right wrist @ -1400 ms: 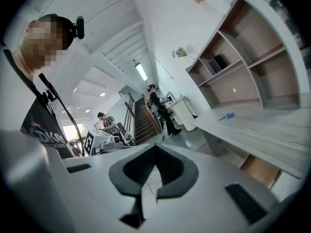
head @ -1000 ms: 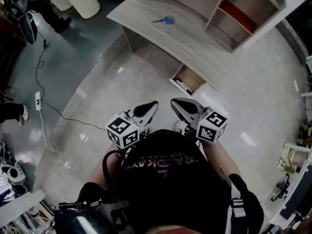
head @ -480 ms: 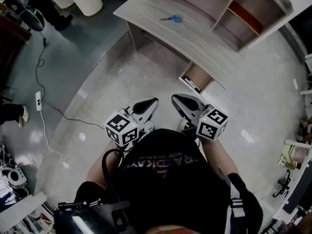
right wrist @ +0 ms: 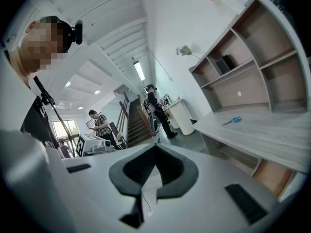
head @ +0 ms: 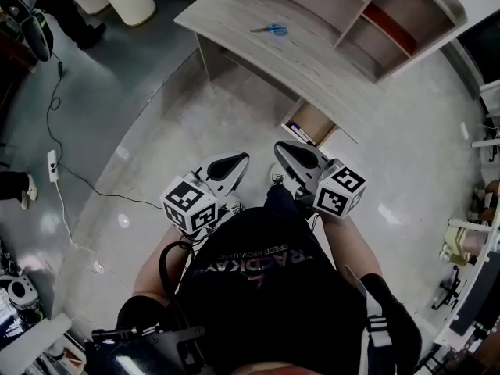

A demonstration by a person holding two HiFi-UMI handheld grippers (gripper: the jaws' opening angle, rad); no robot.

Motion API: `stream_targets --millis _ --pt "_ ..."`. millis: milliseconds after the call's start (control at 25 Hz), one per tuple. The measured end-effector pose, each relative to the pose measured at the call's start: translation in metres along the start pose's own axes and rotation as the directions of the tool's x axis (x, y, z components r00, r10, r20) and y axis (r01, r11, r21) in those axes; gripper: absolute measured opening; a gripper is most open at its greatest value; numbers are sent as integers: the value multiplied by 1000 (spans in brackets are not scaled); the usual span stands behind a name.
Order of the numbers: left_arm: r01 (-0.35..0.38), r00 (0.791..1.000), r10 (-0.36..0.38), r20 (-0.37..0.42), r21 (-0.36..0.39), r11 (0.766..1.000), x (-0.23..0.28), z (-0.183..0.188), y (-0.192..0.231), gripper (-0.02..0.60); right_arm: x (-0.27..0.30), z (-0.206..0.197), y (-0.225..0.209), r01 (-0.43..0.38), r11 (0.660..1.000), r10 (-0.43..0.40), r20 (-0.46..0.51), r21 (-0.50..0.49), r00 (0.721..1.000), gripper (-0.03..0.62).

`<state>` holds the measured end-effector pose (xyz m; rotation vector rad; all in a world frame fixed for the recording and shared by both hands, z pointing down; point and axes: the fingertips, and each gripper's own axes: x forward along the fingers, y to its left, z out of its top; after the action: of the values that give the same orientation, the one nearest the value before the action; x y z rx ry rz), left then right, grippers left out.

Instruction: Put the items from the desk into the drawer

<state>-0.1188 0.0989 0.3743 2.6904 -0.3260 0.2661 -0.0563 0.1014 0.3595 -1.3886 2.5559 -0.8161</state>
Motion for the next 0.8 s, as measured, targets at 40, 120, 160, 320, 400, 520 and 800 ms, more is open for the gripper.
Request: stream_targets --millis 40,120,160,320,400,520,800 --pt "-3 1000 3 -2 0 1000 3 1 1 11 1 3 -5 2 1000 -2 -2 -4 1000 18" --pt "-14 1000 15 -5 2 1000 9 5 6 11 5 9 -18 1 1000 -1 -6 -10 1000 18" --pt "-22 1000 23 -6 5 1000 13 7 9 11 8 13 -26 0 1000 0 -7 -13 1000 18" --pt "-70 998 70 -7 5 998 34 20 26 11 23 34 -68 2 999 -3 -24 -35 1000 18" --pt "-99 995 99 -1 -11 995 49 30 36 11 32 46 -98 4 999 -6 -44 -43 999 20" --pt "-128 992 128 2 -16 992 73 42 43 12 40 66 -144 5 998 -9 -72 -56 997 20" --pt "-169 986 168 -19 -70 983 126 53 86 11 87 90 -246 22 998 -33 -163 -65 986 21"
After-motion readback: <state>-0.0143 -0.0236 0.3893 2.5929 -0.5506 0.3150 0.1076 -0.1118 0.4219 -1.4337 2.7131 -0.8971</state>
